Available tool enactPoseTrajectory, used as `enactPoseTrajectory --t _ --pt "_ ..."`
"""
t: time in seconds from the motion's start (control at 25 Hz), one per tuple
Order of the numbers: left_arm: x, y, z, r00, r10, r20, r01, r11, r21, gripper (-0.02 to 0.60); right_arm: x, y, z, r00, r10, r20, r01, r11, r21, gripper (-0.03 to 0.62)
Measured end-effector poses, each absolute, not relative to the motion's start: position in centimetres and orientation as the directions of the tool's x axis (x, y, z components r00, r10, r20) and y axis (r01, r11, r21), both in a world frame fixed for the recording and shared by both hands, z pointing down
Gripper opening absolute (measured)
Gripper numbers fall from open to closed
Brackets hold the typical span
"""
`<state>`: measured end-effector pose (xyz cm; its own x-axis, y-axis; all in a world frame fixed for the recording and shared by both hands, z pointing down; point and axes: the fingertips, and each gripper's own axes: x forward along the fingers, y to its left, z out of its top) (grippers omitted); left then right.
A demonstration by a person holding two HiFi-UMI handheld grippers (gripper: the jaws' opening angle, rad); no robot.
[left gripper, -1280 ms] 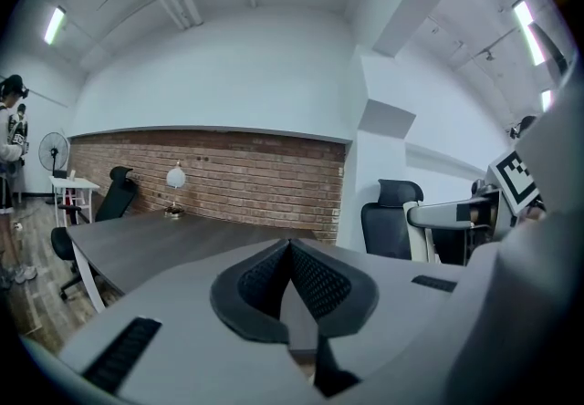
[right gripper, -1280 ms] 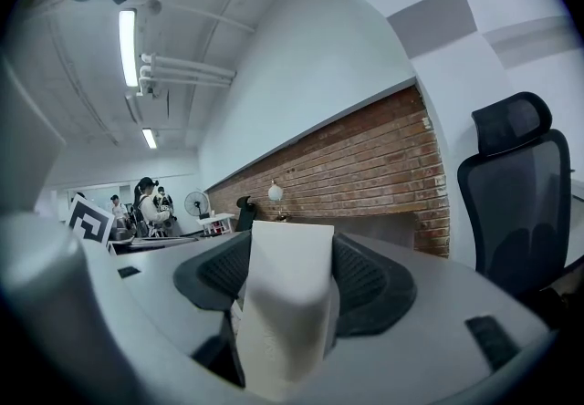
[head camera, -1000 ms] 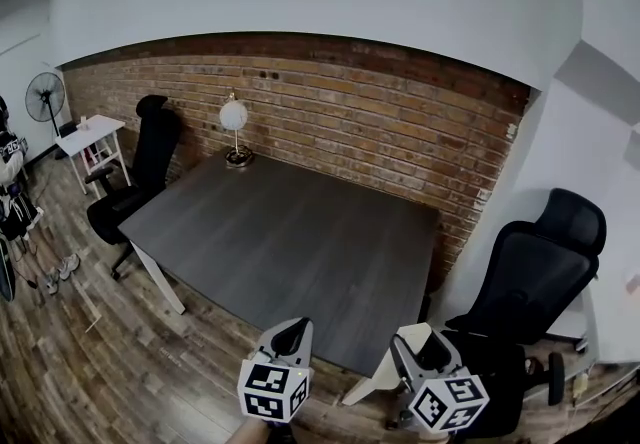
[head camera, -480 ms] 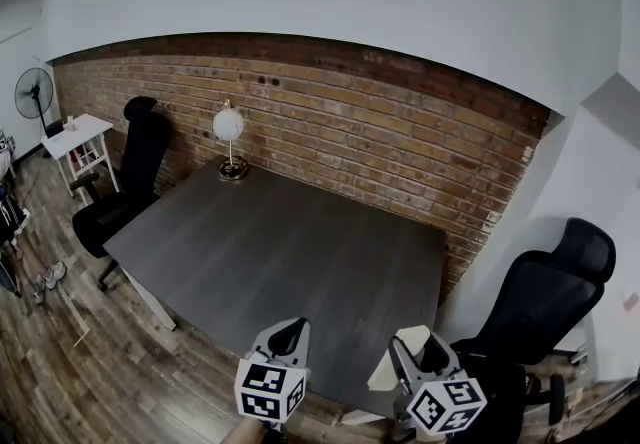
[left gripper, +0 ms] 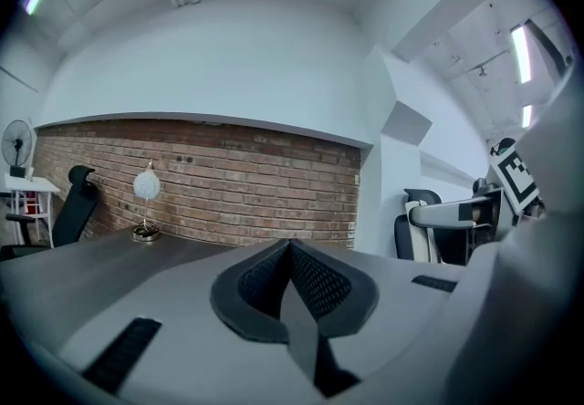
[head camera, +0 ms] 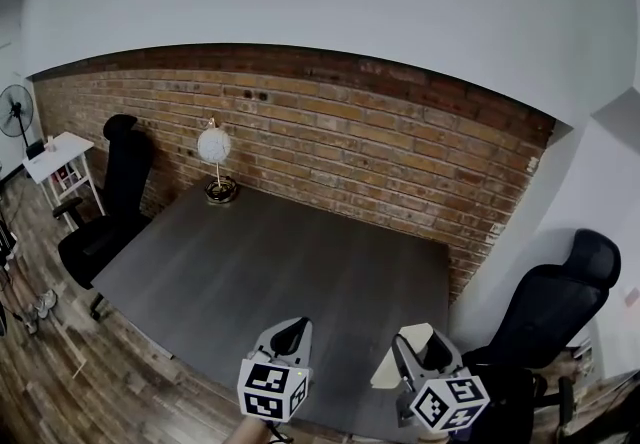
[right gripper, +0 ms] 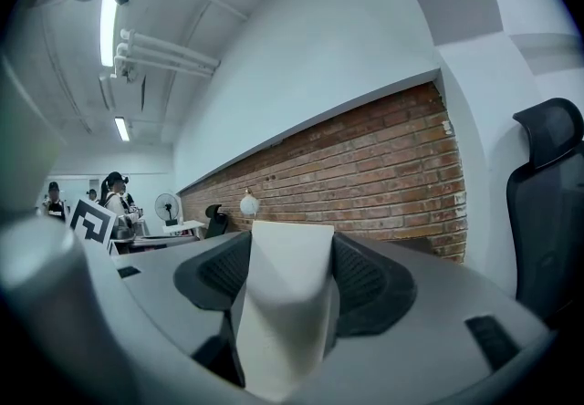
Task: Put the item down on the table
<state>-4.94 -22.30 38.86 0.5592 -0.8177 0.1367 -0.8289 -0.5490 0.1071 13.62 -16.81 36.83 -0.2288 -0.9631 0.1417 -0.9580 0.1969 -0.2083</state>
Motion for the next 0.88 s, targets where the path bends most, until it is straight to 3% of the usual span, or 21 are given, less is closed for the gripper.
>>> enactPoseTrajectory --t 0.88 --pt "-6.8 -31.4 41.1 0.632 -0.76 0.15 -0.774 -0.61 0.171 0.017 12.5 -22.8 37.9 -0.099 -0.978 0.184 -0.983 0.067 -0.172 0.298"
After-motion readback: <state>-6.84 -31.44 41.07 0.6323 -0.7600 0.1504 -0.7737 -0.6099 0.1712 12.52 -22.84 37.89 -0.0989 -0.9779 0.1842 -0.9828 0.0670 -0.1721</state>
